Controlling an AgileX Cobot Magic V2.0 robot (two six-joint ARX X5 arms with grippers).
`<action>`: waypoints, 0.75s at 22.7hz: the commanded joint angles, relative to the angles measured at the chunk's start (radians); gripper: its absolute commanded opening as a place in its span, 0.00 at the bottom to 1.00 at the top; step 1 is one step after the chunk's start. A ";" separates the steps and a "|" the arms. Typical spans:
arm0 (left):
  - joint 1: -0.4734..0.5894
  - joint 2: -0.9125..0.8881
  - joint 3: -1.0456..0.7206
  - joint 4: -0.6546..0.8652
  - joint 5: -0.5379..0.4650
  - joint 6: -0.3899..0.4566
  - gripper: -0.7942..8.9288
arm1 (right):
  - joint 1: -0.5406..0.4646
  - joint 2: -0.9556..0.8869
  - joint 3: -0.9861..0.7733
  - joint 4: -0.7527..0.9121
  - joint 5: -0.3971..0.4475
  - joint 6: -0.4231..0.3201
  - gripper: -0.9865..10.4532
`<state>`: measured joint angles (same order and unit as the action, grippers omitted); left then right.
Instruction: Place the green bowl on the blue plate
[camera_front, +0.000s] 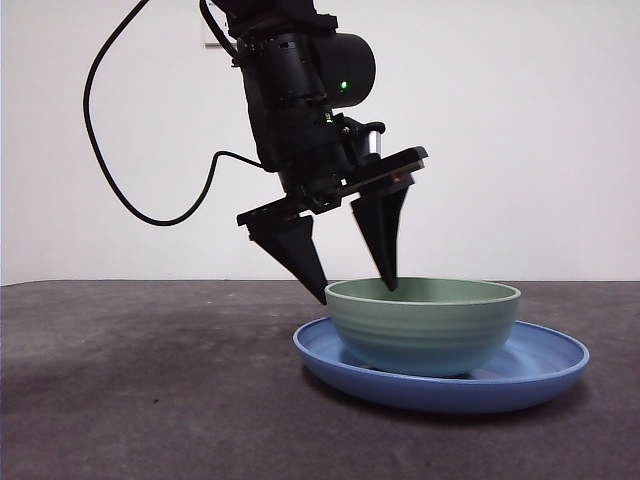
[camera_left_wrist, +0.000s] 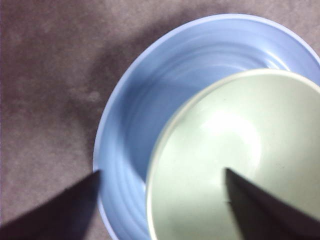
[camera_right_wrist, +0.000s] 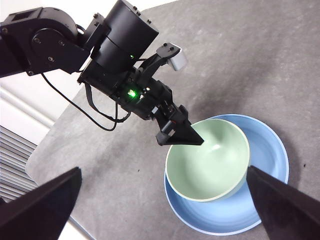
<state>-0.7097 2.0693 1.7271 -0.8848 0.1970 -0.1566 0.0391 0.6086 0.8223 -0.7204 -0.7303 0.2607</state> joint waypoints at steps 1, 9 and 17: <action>0.005 -0.004 0.031 -0.003 0.000 -0.013 0.66 | 0.003 0.004 0.016 -0.003 -0.003 -0.015 0.60; 0.016 -0.242 0.031 -0.151 0.014 0.090 0.73 | 0.003 0.004 0.016 -0.028 -0.002 -0.034 0.60; 0.016 -0.532 -0.008 -0.267 0.014 0.190 0.73 | 0.003 0.004 0.016 -0.029 -0.002 -0.034 0.60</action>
<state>-0.6876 1.5276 1.7100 -1.1511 0.2081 0.0113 0.0391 0.6086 0.8223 -0.7525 -0.7303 0.2390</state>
